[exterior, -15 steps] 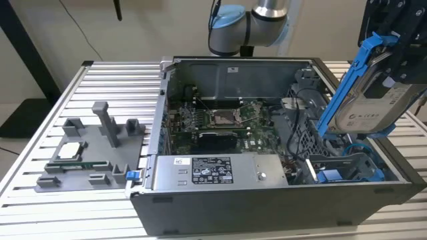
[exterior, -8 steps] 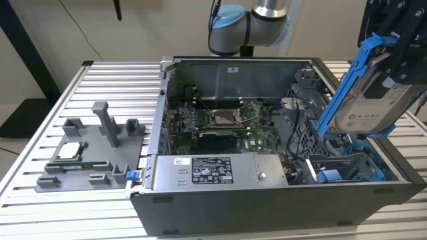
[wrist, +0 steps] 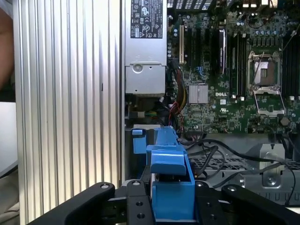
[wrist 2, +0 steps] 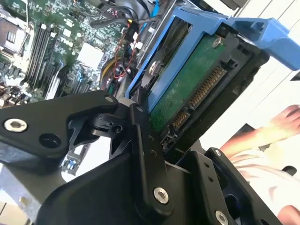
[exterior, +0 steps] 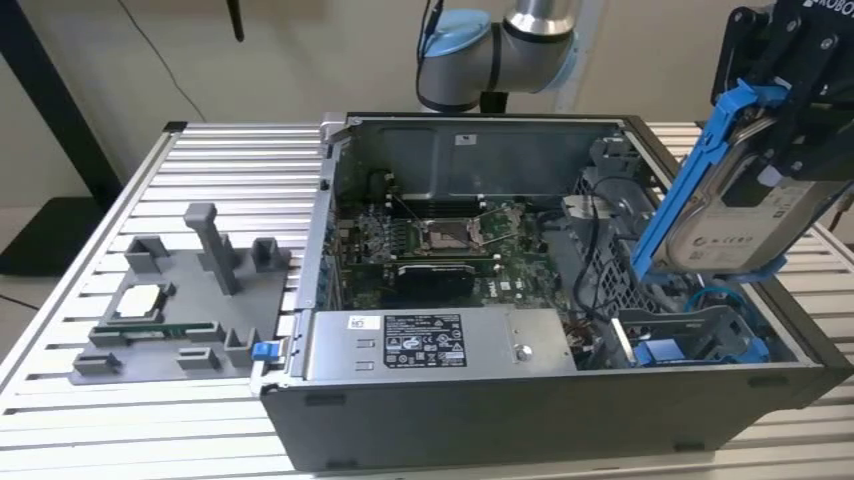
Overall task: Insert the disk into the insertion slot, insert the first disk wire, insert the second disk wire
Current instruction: 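Insert the disk into the insertion slot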
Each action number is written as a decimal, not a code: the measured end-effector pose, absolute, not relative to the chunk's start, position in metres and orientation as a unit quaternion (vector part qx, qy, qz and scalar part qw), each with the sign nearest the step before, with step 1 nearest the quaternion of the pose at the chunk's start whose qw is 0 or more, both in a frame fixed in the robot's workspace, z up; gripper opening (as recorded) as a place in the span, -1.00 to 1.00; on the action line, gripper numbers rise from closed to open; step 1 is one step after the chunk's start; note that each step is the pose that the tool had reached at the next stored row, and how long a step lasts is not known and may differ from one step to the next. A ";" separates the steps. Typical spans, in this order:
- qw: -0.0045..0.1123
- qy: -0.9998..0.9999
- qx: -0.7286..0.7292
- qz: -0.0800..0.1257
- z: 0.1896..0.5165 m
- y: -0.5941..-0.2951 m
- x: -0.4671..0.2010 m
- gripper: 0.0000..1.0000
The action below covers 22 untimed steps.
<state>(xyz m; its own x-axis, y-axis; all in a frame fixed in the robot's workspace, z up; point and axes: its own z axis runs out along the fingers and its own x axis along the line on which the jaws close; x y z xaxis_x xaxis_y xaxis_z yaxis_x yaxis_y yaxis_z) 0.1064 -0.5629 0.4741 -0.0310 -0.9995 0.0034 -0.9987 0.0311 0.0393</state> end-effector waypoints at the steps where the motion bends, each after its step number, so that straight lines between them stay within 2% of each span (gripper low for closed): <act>1: 0.015 -0.719 0.695 -0.013 0.473 -0.563 0.107 -1.00; 22: 0.014 -0.724 0.689 -0.014 0.462 -0.566 0.114 -1.00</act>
<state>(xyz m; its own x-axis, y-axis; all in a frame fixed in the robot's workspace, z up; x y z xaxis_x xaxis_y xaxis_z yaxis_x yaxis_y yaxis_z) 0.1137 -0.5655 0.4619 -0.0501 -0.9987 0.0014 -0.9980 0.0501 0.0394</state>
